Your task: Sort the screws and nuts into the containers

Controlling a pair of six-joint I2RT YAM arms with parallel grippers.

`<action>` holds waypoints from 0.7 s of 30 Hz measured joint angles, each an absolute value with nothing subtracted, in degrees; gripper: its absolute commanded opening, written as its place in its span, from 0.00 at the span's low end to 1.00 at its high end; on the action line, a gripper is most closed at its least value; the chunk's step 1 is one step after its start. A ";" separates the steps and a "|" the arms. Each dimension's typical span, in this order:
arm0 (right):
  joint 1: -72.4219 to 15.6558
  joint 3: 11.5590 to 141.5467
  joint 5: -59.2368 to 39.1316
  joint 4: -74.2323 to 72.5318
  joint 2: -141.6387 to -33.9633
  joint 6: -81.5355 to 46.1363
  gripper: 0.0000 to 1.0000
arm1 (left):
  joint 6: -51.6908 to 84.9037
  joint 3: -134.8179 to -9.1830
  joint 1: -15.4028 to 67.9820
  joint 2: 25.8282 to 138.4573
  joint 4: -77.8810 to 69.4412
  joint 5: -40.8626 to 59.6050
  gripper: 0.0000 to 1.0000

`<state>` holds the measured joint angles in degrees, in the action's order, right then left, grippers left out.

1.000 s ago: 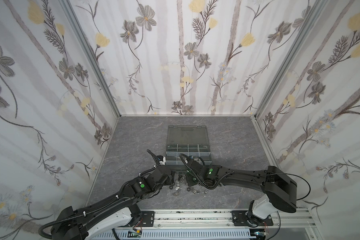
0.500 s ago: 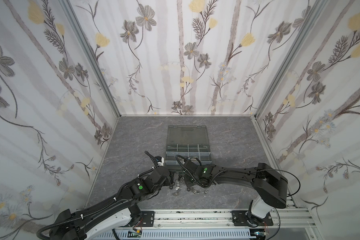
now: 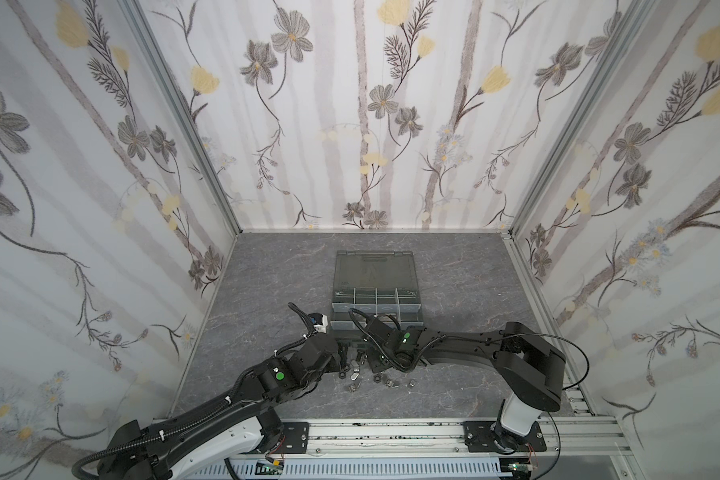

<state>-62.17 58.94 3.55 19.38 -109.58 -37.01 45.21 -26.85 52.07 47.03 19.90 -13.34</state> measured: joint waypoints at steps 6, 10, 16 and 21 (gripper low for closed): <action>-62.30 60.10 3.05 19.70 -111.11 -36.71 0.25 | 45.30 -26.61 52.07 46.46 19.90 -13.34 0.59; -62.52 60.53 2.96 20.08 -111.94 -36.32 0.24 | 45.43 -26.50 52.07 46.04 19.90 -13.34 0.60; -62.96 61.30 3.86 21.63 -112.95 -35.44 0.20 | 45.43 -26.46 52.07 45.89 19.90 -13.34 0.60; -63.11 62.08 4.89 22.65 -113.60 -34.87 0.15 | 45.43 -26.44 52.07 45.89 19.90 -13.34 0.60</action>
